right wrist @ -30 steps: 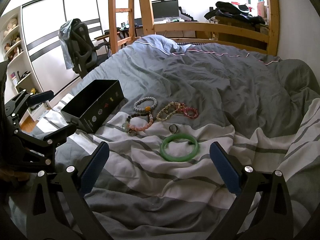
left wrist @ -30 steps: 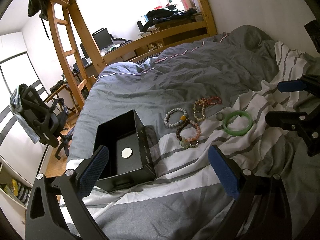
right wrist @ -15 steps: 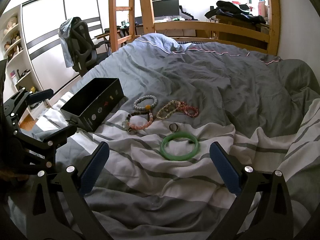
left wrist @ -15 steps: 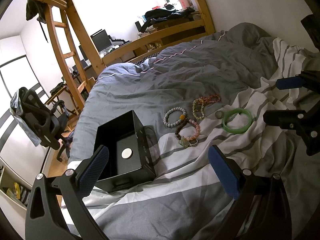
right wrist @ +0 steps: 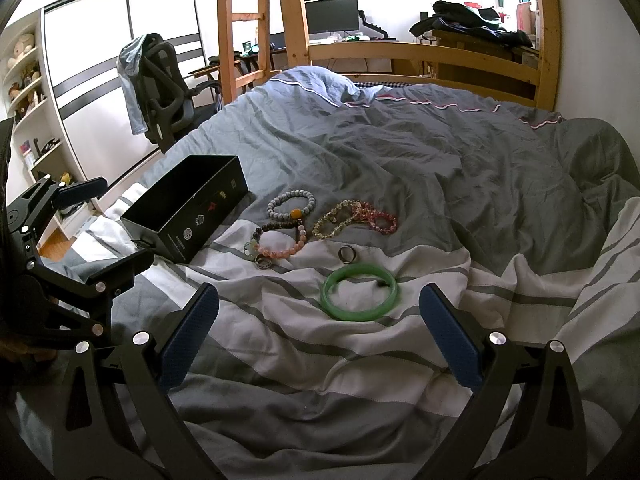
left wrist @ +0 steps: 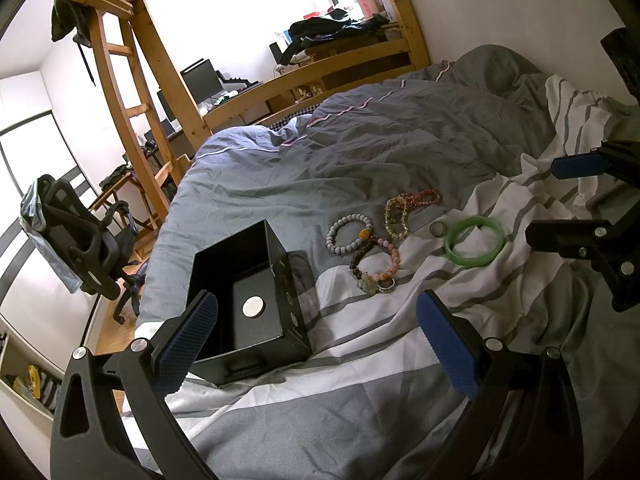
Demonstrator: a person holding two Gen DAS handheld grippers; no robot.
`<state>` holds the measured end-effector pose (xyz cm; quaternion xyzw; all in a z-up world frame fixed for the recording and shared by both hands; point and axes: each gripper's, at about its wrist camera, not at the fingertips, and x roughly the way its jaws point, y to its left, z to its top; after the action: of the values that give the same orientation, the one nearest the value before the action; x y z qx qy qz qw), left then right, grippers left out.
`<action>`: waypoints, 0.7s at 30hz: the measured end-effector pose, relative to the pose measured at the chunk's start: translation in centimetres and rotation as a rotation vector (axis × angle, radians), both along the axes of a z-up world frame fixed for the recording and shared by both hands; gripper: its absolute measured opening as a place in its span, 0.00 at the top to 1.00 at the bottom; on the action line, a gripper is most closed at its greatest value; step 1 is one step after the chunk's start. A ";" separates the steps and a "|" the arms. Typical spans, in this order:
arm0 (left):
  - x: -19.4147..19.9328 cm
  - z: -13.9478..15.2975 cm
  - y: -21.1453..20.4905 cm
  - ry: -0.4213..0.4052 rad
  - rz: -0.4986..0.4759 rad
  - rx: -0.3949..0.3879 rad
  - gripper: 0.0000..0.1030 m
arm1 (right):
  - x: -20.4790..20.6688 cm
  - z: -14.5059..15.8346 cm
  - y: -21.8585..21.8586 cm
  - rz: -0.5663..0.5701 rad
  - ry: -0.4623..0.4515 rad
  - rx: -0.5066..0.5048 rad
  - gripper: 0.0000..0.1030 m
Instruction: Organize jewelry
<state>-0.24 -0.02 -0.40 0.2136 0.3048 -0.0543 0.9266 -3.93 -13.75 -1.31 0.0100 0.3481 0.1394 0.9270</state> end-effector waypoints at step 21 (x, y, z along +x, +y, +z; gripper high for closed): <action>0.0 -0.1 -0.1 0.002 0.000 0.005 0.04 | 0.1 -0.1 0.0 0.000 0.003 -0.002 0.04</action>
<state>-0.21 -0.16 -0.49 0.2157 0.3057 -0.0537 0.9258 -3.85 -13.72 -1.45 0.0091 0.3497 0.1391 0.9264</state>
